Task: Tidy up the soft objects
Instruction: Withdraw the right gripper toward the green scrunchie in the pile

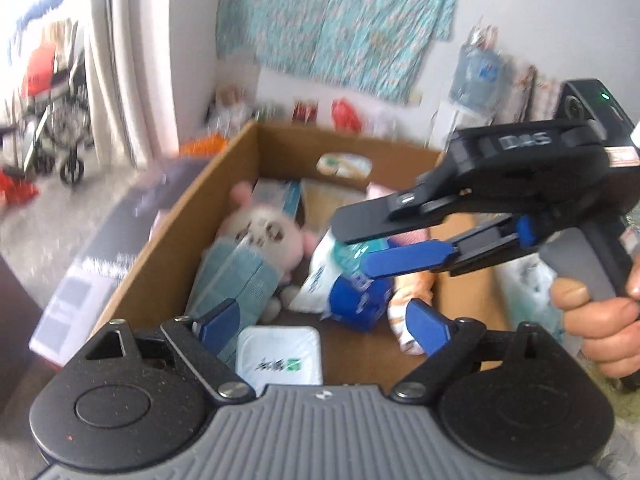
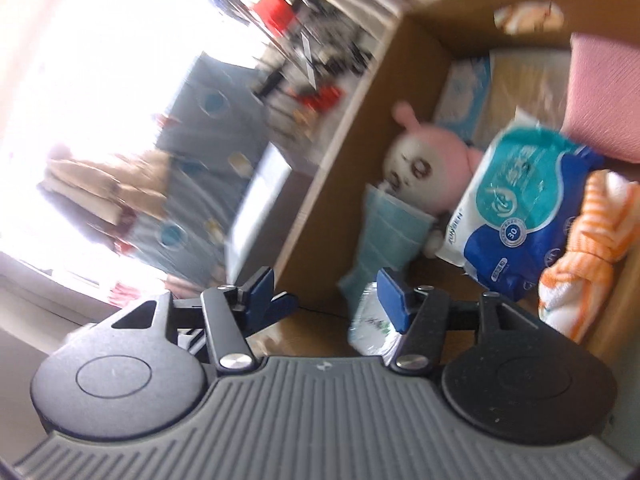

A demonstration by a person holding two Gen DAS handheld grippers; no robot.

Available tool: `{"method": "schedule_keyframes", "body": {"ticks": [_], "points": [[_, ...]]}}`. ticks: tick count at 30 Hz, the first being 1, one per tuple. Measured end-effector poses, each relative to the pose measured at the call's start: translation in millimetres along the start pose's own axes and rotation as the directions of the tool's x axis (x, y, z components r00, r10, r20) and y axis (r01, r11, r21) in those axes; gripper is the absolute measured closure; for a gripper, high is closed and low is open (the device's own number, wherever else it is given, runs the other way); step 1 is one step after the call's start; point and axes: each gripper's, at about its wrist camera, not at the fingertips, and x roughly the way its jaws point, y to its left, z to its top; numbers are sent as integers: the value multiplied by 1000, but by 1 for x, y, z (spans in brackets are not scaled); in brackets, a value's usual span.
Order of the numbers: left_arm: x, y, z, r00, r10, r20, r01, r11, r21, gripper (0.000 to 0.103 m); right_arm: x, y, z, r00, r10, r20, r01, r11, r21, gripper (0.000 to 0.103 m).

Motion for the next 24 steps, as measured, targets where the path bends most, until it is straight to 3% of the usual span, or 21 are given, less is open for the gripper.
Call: {"method": "schedule_keyframes", "body": {"ticks": [3, 7, 11, 16, 21, 24], "points": [[-19, -25, -2, 996, -36, 76, 32, 998, 48, 8, -50, 9, -15, 997, -5, 79, 9, 998, -61, 40], [-38, -69, -7, 979, -127, 157, 109, 987, 121, 4, -124, 17, -38, 979, -90, 183, 115, 985, -131, 33], [-43, -122, -18, 955, -236, 177, 197, 957, 212, 2, -204, 6, -59, 927, -209, 311, 260, 957, -132, 27], [-26, -187, -34, 931, -345, 123, 294, 904, 311, 2, -291, -28, -83, 835, -348, 426, 388, 922, -7, 24], [8, -242, -56, 915, -398, 75, 339, 854, 393, 2, -333, -76, -110, 763, -470, 444, 473, 874, 114, 24], [27, -273, -66, 902, -431, 25, 381, 822, 424, 3, -337, -105, -118, 748, -514, 419, 492, 854, 168, 24]]}}
